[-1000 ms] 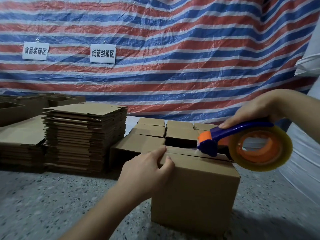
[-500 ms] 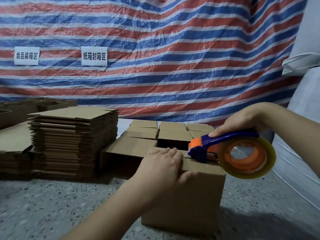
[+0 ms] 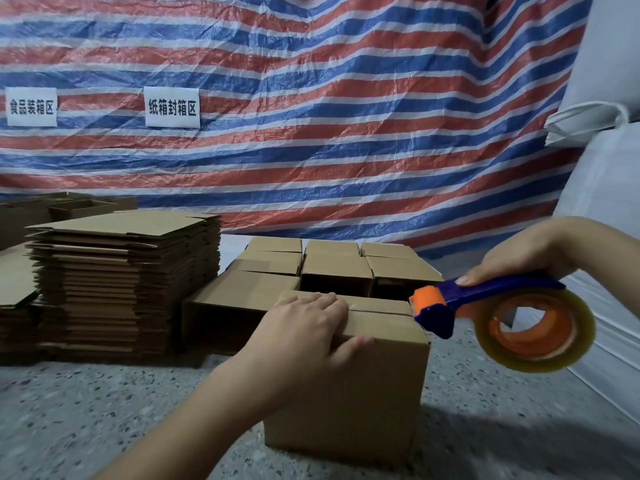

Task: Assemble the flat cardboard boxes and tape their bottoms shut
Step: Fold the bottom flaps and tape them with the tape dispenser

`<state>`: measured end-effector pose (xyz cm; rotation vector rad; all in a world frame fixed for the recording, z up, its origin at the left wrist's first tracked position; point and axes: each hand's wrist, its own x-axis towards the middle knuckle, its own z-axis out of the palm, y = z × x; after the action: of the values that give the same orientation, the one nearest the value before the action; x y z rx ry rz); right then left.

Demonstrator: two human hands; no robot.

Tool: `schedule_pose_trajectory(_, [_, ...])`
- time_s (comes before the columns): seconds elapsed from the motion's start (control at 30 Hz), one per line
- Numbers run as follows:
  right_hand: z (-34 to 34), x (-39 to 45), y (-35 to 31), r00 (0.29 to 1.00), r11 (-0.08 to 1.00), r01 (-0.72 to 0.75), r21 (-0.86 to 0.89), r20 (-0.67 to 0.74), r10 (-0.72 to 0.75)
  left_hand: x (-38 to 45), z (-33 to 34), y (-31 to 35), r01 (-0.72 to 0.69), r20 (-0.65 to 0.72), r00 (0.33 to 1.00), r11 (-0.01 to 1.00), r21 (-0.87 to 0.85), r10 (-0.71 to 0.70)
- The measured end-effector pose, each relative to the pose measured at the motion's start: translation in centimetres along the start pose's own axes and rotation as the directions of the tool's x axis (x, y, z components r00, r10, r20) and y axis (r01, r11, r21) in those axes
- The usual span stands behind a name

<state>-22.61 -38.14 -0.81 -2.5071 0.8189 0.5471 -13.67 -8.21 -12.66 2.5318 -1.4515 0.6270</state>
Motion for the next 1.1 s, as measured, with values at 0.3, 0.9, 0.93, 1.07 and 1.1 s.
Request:
schedule_pose_trajectory(0.3, [0.4,-0.8,-0.4,0.999,0.998,0.030,-0.053,0.022,-0.029,3.5,-0.8,3.8,0.031,0.094,0.995,0.999,0.025,-0.033])
schedule_pose_trajectory(0.9, [2.8,1.4,-1.0,0.994,0.855,-0.102,-0.508,-0.075,0.074,4.0,0.9,5.2,-0.113,0.161,0.981,0.994,-0.011,0.113])
schedule_pose_trajectory(0.93, [4.0,2.4,-1.1,0.989,0.814,-0.139,-0.564,-0.122,0.084,3.9,0.9,5.2,-0.109,0.167,0.980,0.994,-0.017,0.110])
schedule_pose_trajectory(1.07, [8.4,5.8,1.8,0.948,0.823,-0.212,-0.526,-0.314,0.043,3.9,1.0,5.4,-0.107,0.177,0.978,0.994,-0.021,0.109])
schedule_pose_trajectory(1.1, [9.5,6.6,2.5,0.921,0.845,-0.199,-0.497,-0.389,-0.012,4.0,1.0,5.3,-0.113,0.163,0.980,0.993,-0.023,0.115])
